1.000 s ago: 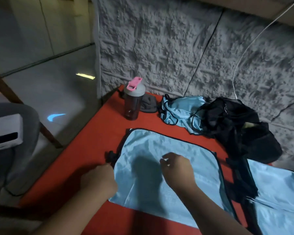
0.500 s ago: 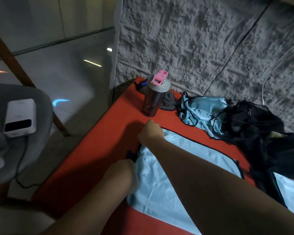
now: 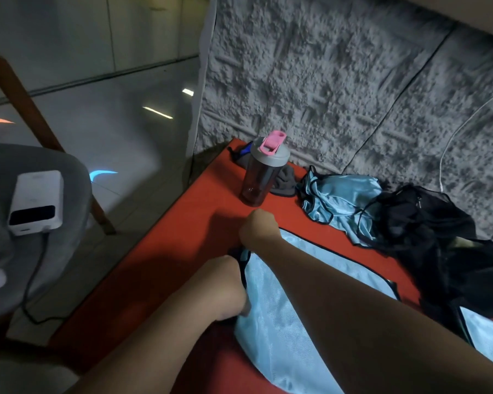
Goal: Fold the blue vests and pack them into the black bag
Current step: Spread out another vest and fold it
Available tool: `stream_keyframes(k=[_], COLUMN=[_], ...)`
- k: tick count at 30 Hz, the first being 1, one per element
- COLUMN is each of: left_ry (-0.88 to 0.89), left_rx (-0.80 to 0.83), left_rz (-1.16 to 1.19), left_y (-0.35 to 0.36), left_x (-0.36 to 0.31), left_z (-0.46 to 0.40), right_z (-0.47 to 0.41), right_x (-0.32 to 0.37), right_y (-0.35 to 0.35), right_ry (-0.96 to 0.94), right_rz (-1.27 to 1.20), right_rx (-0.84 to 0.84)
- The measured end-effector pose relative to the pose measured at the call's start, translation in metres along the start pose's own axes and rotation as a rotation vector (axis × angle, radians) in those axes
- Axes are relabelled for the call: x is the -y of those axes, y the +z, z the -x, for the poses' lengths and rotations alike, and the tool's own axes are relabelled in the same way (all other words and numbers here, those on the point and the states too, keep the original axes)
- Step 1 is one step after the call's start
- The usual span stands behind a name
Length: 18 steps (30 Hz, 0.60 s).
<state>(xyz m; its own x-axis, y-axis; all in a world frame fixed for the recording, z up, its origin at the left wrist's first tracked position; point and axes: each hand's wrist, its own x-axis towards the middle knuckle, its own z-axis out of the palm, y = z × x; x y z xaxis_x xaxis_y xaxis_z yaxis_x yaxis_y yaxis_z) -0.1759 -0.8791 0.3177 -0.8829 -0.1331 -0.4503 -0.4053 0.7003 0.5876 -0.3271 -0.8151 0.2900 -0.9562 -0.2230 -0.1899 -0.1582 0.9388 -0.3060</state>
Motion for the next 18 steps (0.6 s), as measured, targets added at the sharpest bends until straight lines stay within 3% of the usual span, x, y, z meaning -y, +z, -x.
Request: stream_keyframes(k=[8, 18], left_ry=[0.216, 0.424], left_rx=[0.043, -0.011], left_rz=[0.1, 0.005], left_y=[0.026, 0.118], left_x=[-0.055, -0.152], left_z=[0.015, 0.033], right_z=[0.01, 0.025], right_x=[-0.053, -0.206], right_y=[-0.044, -0.093], right_ry=[0.063, 0.175], right_rz=[-0.024, -0.131], right_rx=[-0.074, -0.107])
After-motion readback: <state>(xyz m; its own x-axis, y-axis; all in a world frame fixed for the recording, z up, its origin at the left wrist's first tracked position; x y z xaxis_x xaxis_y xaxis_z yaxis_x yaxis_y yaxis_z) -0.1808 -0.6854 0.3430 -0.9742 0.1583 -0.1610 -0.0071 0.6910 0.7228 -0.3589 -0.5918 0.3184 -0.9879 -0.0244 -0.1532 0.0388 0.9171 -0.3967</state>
